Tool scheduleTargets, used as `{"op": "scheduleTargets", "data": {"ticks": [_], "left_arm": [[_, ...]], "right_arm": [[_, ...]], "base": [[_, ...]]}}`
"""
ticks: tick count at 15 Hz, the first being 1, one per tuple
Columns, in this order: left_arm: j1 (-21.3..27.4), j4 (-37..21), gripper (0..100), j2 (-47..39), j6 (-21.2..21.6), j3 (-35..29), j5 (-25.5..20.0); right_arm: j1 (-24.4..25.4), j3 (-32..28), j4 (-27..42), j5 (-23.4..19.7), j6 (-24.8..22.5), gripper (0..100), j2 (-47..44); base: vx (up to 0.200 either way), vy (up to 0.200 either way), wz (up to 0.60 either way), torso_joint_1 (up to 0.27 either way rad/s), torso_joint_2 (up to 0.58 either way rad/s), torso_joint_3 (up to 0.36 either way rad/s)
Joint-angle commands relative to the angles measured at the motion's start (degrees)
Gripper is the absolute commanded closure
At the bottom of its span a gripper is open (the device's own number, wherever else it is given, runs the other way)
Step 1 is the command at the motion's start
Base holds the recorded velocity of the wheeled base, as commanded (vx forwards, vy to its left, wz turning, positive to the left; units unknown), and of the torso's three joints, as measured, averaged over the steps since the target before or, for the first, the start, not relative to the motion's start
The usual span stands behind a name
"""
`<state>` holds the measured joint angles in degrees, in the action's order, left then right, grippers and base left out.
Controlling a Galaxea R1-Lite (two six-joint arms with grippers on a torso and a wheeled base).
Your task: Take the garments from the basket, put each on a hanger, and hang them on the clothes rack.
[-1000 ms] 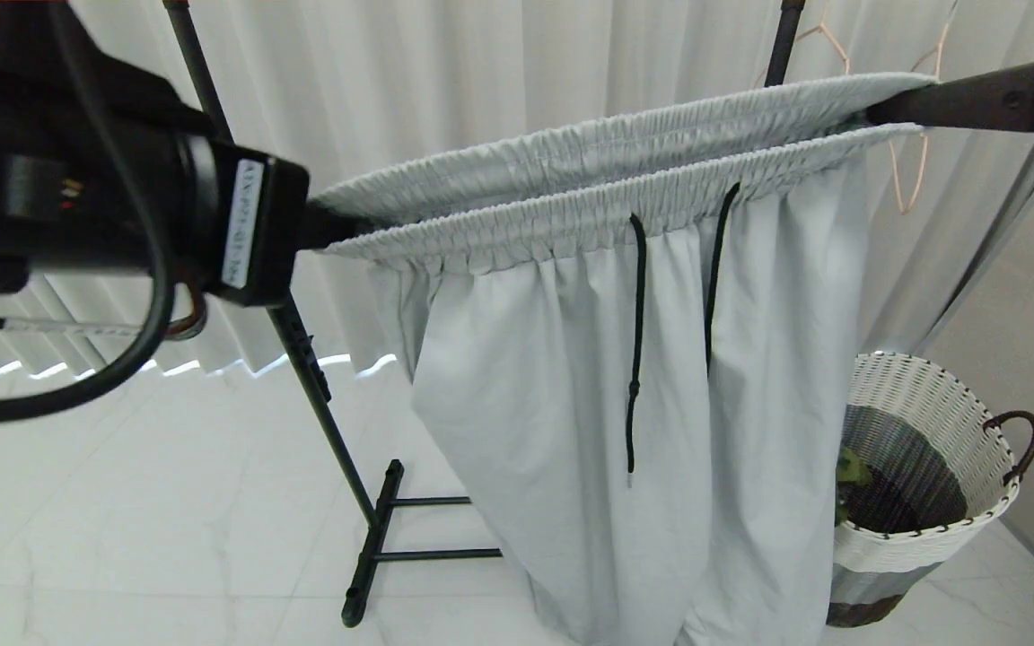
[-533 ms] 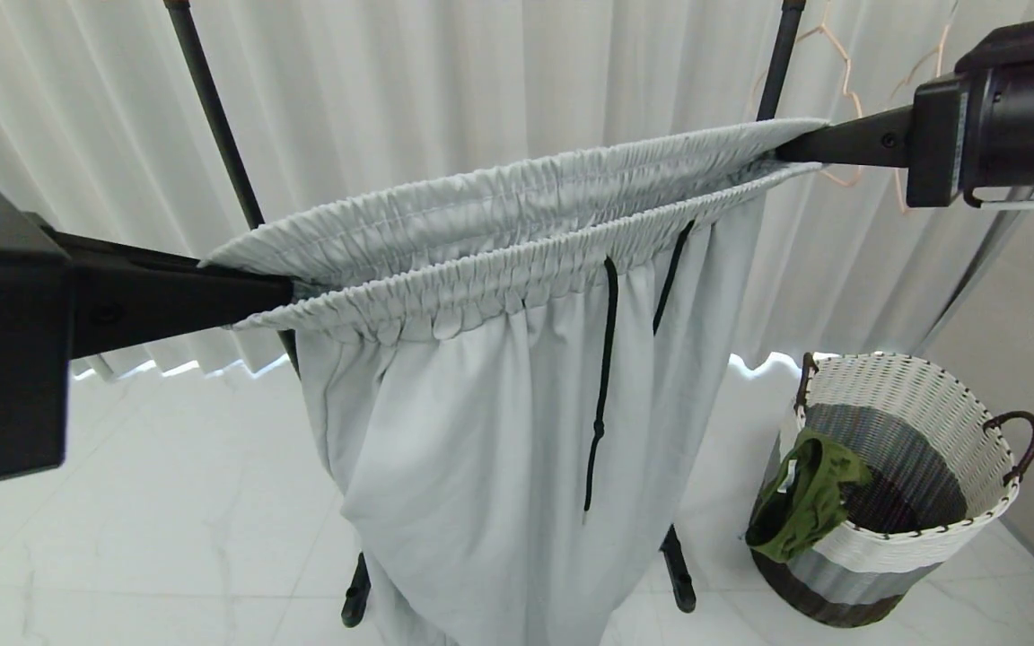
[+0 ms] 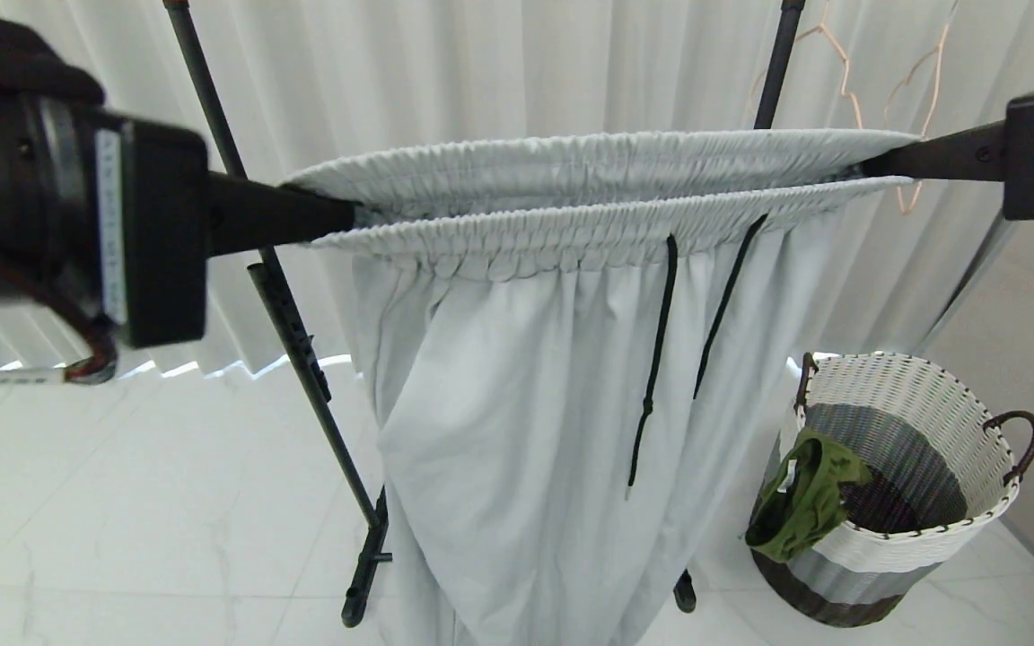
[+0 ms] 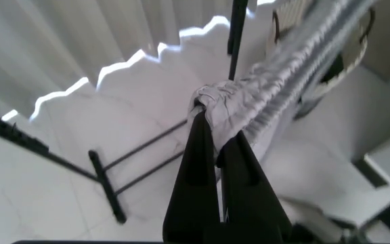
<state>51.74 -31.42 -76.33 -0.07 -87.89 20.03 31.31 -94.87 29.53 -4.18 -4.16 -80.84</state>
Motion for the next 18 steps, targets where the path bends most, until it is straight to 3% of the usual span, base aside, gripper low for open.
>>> {"op": "scheduleTargets", "data": {"ticks": [1, 6, 15, 16, 18], "left_arm": [[-1.11, 3.91, 100, -5.41, -0.01, -0.61, 0.19], [-1.64, 4.96, 100, -6.29, -0.01, -0.52, 0.27], [-2.43, 4.96, 100, -5.85, -0.01, -0.61, 0.27], [-2.43, 4.96, 100, -5.85, 0.07, -0.61, 0.27], [-2.52, 4.96, 100, -5.68, 0.07, -0.70, 0.27]], "right_arm": [[-0.54, 0.56, 1.85, -0.04, 1.78, 100, 4.20], [0.51, 4.69, 1.85, 0.23, 3.45, 100, 5.51], [0.42, 4.87, 1.50, 0.31, 3.54, 100, 5.16], [0.42, 4.87, 1.50, 0.31, 3.54, 0, 5.16], [0.42, 4.96, 1.50, 0.31, 3.54, 0, 5.25]], "base": [[0.000, 0.000, 0.00, 0.000, 0.00, 0.000], [0.000, 0.000, 0.00, 0.000, 0.00, 0.000], [0.000, 0.000, 0.00, 0.000, 0.00, 0.000], [0.000, 0.000, 0.00, 0.000, 0.00, 0.000], [0.000, 0.000, 0.00, 0.000, 0.00, 0.000]]}}
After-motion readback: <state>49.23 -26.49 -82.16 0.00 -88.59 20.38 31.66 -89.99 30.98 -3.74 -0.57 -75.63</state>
